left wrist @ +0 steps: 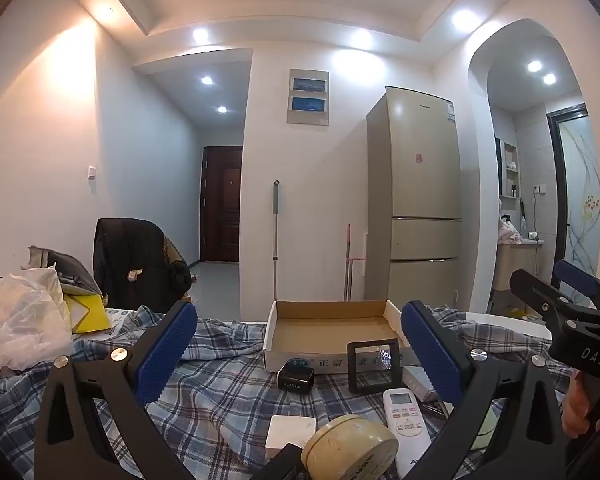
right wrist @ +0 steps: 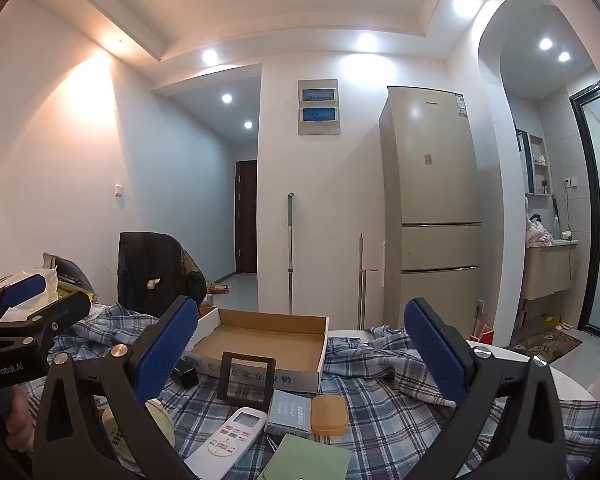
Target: Organize rigid objects
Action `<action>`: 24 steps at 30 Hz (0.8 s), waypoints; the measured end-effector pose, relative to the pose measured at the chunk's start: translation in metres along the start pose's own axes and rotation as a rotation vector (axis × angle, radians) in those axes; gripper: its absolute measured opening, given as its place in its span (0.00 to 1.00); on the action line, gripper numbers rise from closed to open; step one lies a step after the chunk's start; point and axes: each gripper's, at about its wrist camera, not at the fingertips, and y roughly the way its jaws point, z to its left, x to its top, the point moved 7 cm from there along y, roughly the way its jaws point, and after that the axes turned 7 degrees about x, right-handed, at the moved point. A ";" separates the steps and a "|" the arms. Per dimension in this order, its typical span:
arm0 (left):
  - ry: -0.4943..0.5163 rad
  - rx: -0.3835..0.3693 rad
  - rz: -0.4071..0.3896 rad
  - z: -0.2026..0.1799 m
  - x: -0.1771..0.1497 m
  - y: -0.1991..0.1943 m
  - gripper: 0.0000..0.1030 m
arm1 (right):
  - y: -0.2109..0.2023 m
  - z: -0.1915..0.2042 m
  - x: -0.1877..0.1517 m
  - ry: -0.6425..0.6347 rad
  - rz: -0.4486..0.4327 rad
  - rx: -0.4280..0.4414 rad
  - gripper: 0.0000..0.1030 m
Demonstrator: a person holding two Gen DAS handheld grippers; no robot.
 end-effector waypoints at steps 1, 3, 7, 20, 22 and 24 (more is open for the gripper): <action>-0.003 0.004 0.000 0.001 0.000 0.000 1.00 | 0.000 0.000 0.000 -0.001 0.004 -0.002 1.00; -0.016 0.020 -0.005 0.005 0.002 0.001 1.00 | 0.000 0.000 -0.001 -0.007 0.018 0.000 1.00; -0.015 0.028 0.003 0.003 0.002 0.003 1.00 | 0.001 0.002 -0.001 -0.009 0.018 0.000 1.00; -0.025 0.027 0.003 0.007 0.000 0.004 1.00 | 0.000 0.001 -0.001 -0.006 0.016 0.000 1.00; -0.025 0.027 0.004 0.008 0.000 0.003 1.00 | 0.000 0.001 -0.001 -0.006 0.016 0.000 1.00; -0.025 0.027 0.004 0.007 0.000 0.004 1.00 | 0.000 0.001 -0.001 -0.007 0.016 0.000 1.00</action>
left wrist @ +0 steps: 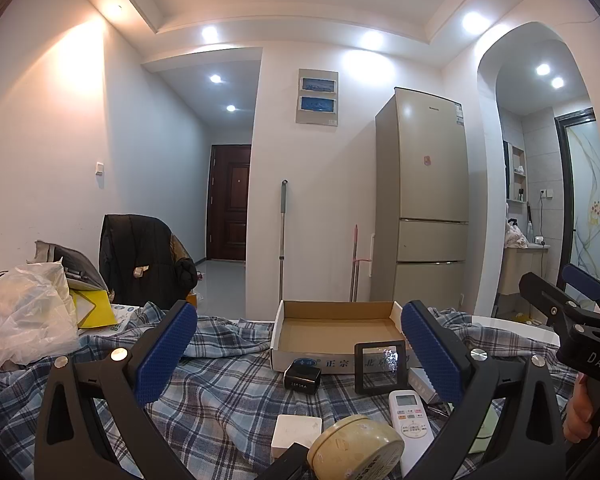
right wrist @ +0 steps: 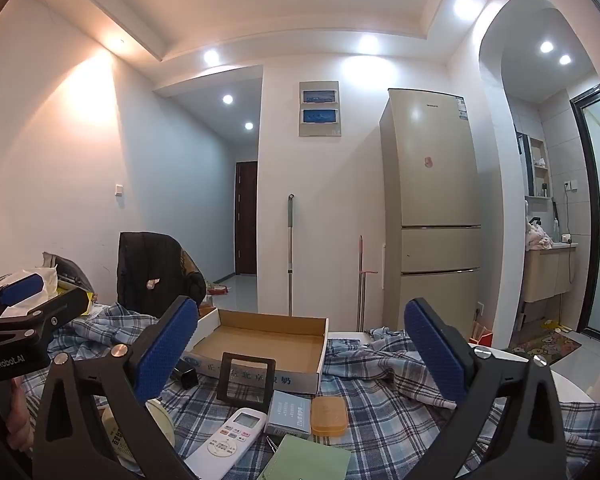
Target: Organize rigid objects
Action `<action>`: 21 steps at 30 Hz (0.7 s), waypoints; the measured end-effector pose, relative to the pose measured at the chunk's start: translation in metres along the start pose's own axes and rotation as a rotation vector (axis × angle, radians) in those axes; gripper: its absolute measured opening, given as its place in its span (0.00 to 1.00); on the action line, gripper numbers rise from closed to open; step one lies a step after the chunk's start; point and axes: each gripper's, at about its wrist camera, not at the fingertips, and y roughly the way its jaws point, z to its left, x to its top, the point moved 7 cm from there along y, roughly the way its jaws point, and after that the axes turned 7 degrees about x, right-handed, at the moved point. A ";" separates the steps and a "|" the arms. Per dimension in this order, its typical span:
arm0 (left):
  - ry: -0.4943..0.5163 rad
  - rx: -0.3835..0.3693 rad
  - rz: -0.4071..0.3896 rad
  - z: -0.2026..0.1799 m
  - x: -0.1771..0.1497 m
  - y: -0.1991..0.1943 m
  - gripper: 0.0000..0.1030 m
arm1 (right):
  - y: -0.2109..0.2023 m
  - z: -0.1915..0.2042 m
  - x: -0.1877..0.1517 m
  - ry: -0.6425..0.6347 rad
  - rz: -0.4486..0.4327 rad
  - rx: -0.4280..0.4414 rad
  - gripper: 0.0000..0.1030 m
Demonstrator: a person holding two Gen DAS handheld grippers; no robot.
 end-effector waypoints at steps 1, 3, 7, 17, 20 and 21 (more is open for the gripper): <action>0.000 -0.001 0.000 0.001 0.000 -0.001 1.00 | 0.000 0.000 0.000 0.000 0.000 0.000 1.00; 0.000 0.000 0.001 0.001 0.000 -0.001 1.00 | 0.000 0.000 0.000 0.000 0.000 0.000 1.00; 0.000 -0.001 0.001 0.000 0.000 0.000 1.00 | 0.000 0.000 0.000 0.000 0.000 0.000 1.00; 0.000 -0.001 0.003 0.000 0.000 -0.001 1.00 | 0.000 -0.001 0.000 -0.001 0.000 0.000 1.00; 0.001 -0.001 0.003 0.001 0.000 0.000 1.00 | 0.000 -0.001 0.000 -0.001 0.000 -0.001 1.00; 0.000 -0.001 0.002 0.001 0.000 -0.001 1.00 | 0.000 -0.001 0.000 -0.001 0.000 0.000 1.00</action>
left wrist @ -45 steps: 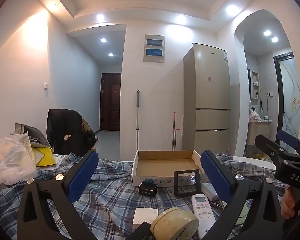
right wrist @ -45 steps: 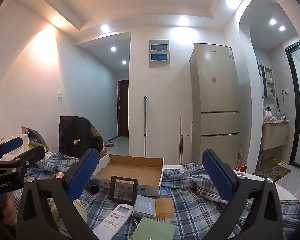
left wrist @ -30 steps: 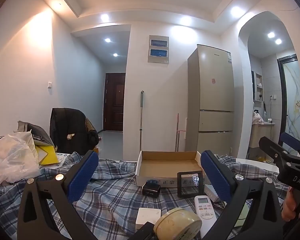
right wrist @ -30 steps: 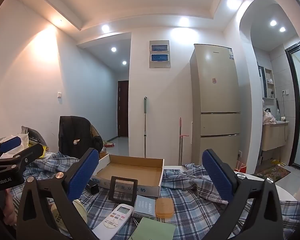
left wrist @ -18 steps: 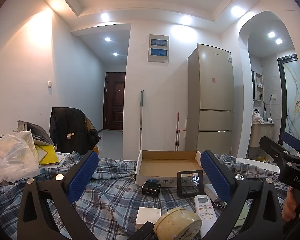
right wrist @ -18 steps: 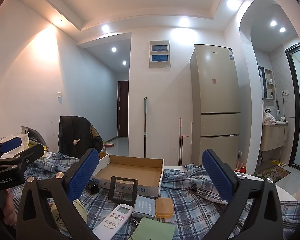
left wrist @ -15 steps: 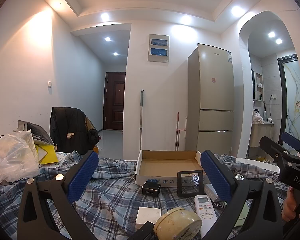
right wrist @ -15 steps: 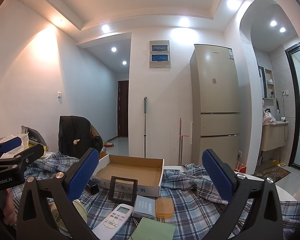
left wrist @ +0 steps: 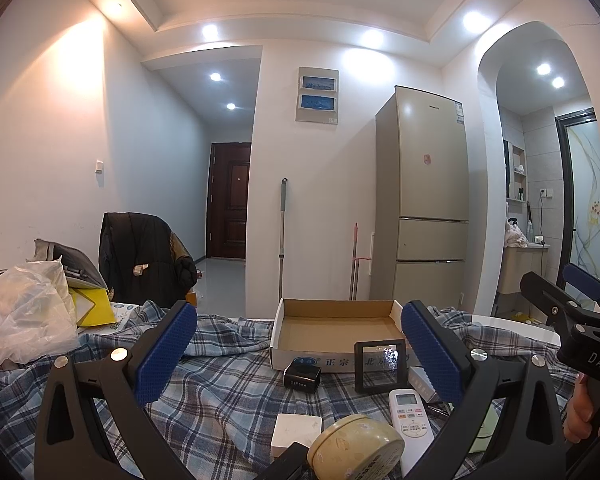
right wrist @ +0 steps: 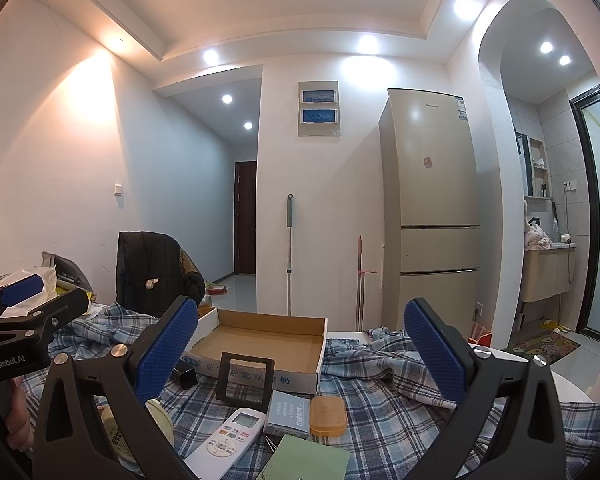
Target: Organize rigid objects
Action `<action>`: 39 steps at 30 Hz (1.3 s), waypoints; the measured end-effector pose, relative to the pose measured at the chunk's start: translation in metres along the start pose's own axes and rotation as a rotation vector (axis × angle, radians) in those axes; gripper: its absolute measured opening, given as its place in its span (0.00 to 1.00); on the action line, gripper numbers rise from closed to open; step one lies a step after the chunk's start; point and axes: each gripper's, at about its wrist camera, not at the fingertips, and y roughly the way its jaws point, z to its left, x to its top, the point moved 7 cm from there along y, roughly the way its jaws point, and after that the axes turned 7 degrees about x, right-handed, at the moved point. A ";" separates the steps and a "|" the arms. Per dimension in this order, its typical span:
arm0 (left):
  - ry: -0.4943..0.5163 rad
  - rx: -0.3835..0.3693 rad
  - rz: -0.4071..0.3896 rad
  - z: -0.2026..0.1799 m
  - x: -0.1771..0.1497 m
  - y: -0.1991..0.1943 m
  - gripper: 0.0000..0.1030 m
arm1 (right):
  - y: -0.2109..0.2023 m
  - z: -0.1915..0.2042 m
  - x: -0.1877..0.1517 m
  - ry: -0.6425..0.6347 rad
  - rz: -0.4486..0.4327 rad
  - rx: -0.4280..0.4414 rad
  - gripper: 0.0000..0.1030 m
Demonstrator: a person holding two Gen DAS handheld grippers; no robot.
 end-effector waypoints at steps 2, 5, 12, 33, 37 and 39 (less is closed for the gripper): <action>-0.001 -0.001 -0.003 -0.001 0.000 0.002 1.00 | 0.000 0.000 0.000 0.001 0.001 0.000 1.00; 0.001 0.000 0.002 -0.003 0.000 0.000 1.00 | 0.001 0.001 0.000 0.001 0.001 0.000 1.00; -0.001 -0.001 0.000 -0.003 0.000 0.000 1.00 | -0.003 -0.006 -0.001 0.009 0.011 0.001 1.00; -0.001 -0.001 0.003 -0.002 0.000 -0.001 1.00 | 0.004 -0.004 -0.003 0.009 0.017 0.001 1.00; -0.001 -0.001 0.004 -0.002 0.000 -0.001 1.00 | 0.003 -0.003 -0.002 0.024 0.030 -0.001 1.00; -0.001 -0.001 0.003 -0.002 0.000 0.000 1.00 | 0.003 -0.004 -0.002 0.029 0.033 -0.001 1.00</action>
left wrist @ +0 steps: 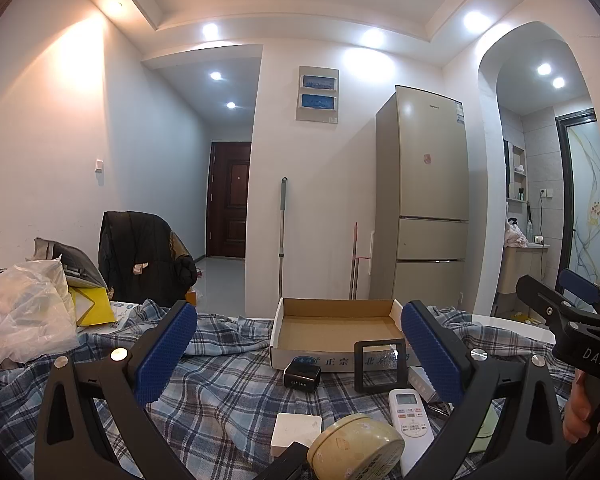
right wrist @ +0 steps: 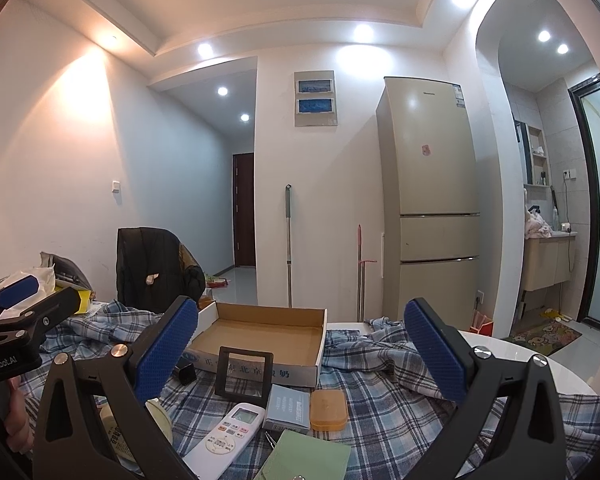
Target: Organize rigid objects
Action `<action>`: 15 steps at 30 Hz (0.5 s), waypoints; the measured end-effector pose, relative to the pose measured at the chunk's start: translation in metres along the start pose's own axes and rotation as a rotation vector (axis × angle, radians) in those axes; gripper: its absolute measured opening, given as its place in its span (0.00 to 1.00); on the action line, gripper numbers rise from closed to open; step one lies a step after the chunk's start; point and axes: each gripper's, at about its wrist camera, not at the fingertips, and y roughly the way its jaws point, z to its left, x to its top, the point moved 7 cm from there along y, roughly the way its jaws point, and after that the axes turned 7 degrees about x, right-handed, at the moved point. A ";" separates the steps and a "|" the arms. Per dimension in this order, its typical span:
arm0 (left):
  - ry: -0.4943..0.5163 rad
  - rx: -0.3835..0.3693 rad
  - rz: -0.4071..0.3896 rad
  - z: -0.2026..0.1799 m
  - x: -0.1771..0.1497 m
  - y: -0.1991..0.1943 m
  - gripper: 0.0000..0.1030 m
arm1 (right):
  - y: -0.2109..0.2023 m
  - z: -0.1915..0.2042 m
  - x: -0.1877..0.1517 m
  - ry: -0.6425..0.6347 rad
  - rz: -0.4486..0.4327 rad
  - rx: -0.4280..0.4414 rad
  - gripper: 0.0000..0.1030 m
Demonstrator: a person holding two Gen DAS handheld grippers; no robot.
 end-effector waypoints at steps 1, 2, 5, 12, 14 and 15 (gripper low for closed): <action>0.001 0.000 0.000 0.001 0.000 -0.001 1.00 | 0.001 0.000 0.000 0.001 0.001 0.000 1.00; 0.001 0.000 0.000 -0.001 0.000 0.001 1.00 | 0.000 0.000 0.000 0.001 0.001 0.000 1.00; 0.001 0.000 0.000 0.000 0.000 0.001 1.00 | 0.000 0.000 0.000 -0.003 -0.002 0.000 1.00; 0.001 0.000 0.000 0.000 0.000 0.000 1.00 | 0.001 0.008 0.000 -0.038 -0.008 0.012 1.00; 0.001 0.000 0.002 0.000 0.000 0.002 1.00 | 0.005 0.011 -0.001 -0.052 0.010 0.011 1.00; 0.001 0.000 0.004 0.000 0.000 0.001 1.00 | 0.007 0.012 -0.002 -0.059 0.022 0.013 1.00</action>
